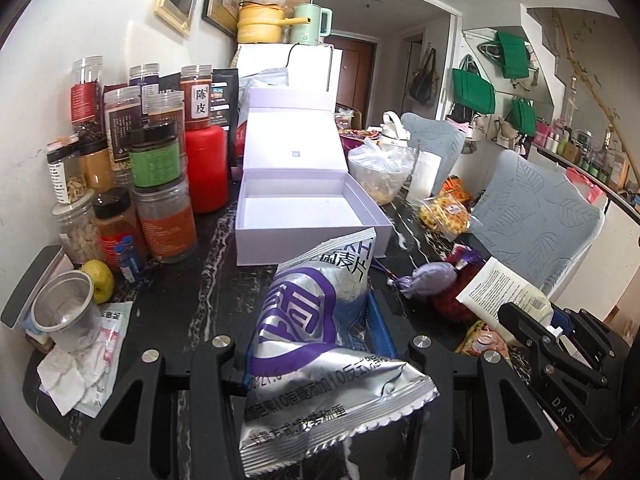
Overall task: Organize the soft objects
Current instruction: 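Carry the packet in the left tool and bottle in the right tool toward the white box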
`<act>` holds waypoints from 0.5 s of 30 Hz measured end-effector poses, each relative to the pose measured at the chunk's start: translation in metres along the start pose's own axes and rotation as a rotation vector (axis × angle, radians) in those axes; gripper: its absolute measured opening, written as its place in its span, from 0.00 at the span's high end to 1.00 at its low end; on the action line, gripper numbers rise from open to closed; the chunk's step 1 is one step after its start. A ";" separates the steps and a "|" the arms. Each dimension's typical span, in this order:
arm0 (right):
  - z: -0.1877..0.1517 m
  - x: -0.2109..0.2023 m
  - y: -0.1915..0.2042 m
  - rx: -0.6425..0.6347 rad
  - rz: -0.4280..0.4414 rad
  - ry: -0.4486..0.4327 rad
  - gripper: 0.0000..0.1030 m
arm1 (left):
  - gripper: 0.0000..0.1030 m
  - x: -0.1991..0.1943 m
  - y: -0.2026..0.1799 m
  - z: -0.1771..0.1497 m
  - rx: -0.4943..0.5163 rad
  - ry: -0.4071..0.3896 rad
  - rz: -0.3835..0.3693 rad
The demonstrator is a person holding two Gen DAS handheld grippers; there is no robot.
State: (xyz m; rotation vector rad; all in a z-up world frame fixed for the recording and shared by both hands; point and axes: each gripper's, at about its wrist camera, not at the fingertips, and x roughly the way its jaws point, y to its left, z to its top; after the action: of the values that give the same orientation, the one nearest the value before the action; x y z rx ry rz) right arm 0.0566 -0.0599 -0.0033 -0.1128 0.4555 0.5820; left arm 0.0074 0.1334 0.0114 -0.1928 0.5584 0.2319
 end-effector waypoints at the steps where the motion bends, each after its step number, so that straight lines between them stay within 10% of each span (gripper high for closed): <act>1: 0.002 0.003 0.003 -0.005 0.006 0.000 0.67 | 0.55 0.001 0.002 0.002 -0.001 -0.002 0.004; 15: 0.050 0.047 0.023 -0.037 0.054 0.007 0.67 | 0.55 0.027 0.023 0.043 -0.012 0.000 0.030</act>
State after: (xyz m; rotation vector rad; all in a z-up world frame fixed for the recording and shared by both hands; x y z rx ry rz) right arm 0.0980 -0.0057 0.0211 -0.1383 0.4554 0.6437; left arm 0.0446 0.1701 0.0298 -0.1959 0.5604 0.2641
